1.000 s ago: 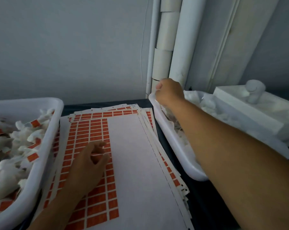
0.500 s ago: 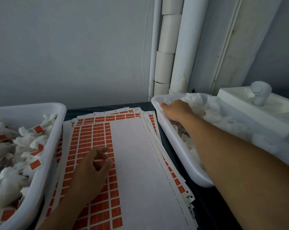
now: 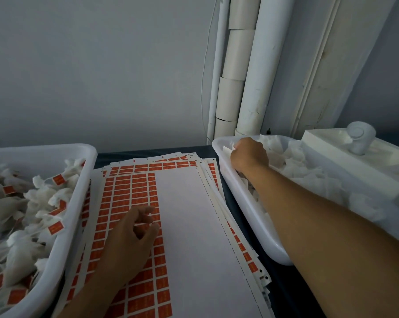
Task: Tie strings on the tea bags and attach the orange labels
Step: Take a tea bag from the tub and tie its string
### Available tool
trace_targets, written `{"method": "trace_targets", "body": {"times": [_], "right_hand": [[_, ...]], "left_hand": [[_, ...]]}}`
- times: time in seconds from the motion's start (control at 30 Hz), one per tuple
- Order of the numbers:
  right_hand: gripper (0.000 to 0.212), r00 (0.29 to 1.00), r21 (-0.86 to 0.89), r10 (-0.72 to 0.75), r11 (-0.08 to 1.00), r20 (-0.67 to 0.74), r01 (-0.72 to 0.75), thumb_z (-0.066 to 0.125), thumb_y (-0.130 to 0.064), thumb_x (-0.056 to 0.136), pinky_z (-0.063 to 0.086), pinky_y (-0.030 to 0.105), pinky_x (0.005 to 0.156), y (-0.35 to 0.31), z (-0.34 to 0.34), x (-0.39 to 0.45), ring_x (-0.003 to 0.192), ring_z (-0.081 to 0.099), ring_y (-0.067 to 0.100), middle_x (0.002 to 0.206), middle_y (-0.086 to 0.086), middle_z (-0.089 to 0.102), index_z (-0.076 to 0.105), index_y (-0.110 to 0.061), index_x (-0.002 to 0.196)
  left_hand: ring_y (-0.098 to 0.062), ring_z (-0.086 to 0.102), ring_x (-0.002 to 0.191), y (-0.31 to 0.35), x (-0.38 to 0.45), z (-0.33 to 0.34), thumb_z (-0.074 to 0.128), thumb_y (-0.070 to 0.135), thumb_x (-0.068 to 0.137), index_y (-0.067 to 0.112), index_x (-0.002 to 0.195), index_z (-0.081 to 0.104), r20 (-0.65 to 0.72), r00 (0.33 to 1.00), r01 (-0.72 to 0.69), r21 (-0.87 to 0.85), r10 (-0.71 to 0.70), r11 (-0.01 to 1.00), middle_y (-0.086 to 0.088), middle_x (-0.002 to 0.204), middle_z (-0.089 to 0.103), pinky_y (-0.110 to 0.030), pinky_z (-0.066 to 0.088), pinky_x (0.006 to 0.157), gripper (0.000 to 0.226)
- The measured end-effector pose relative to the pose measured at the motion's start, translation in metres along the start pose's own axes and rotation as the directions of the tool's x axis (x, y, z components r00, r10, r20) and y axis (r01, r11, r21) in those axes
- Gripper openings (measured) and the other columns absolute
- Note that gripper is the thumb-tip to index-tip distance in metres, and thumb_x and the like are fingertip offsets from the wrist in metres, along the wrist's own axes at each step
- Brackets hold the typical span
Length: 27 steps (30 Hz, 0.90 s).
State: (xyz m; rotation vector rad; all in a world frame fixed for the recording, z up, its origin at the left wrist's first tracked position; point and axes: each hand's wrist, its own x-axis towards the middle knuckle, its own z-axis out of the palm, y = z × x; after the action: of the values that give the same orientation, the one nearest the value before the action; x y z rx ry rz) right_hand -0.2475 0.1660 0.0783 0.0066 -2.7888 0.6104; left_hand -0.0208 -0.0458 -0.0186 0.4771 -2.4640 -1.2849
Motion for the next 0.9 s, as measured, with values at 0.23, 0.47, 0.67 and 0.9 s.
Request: {"method": "trace_targets", "body": {"times": [0.23,0.47,0.67,0.9], "right_hand": [[0.023,0.957,0.252,-0.053,0.959,-0.286,0.129,0.05,-0.022,0.106,0.055,0.036,0.077,-0.028,-0.02,-0.003,0.099,0.065,0.024,0.113,0.004,0.068,0.071,-0.016,0.114],[0.022,0.873,0.464,-0.304,0.754,-0.382,0.465,0.054,-0.026,0.103,0.053,0.026,0.069,-0.106,-0.026,-0.045,0.083,0.063,0.011,0.096,-0.003,0.071,0.075,-0.018,0.101],[0.026,0.798,0.782,-0.556,0.595,0.231,0.188,0.063,-0.033,0.1,0.058,0.023,0.081,-0.117,0.03,-0.106,0.098,0.065,0.005,0.115,-0.014,0.07,0.071,-0.028,0.125],[0.026,0.688,0.871,-0.614,0.488,0.387,-0.053,0.067,-0.049,0.094,0.062,0.027,0.085,-0.095,0.062,-0.146,0.114,0.062,0.007,0.114,-0.032,0.066,0.067,-0.052,0.119]], "left_hand": [[-0.001,0.062,0.084,0.001,0.001,0.0,0.067,0.027,0.096,0.042,0.119,0.052,-0.006,1.0,-0.009,-0.001,0.009,1.0,0.023,0.101,0.058,-0.009,0.045,0.058,0.031],[-0.001,0.061,0.091,0.009,-0.003,-0.005,0.06,0.044,0.095,0.04,0.115,0.056,-0.09,0.996,-0.03,-0.161,0.016,0.987,0.026,0.105,0.058,-0.009,0.043,0.064,0.021],[-0.012,0.068,0.104,0.015,-0.005,-0.021,0.041,0.07,0.088,0.047,0.129,0.046,-0.304,0.94,-0.031,-0.53,-0.156,0.848,0.013,0.12,0.063,-0.041,0.058,0.089,0.047],[-0.017,0.072,0.101,0.006,0.007,-0.022,0.051,0.057,0.098,0.033,0.133,0.058,-0.054,0.953,0.186,-0.668,-0.296,0.721,-0.002,0.12,0.071,-0.044,0.06,0.092,0.043]]}}
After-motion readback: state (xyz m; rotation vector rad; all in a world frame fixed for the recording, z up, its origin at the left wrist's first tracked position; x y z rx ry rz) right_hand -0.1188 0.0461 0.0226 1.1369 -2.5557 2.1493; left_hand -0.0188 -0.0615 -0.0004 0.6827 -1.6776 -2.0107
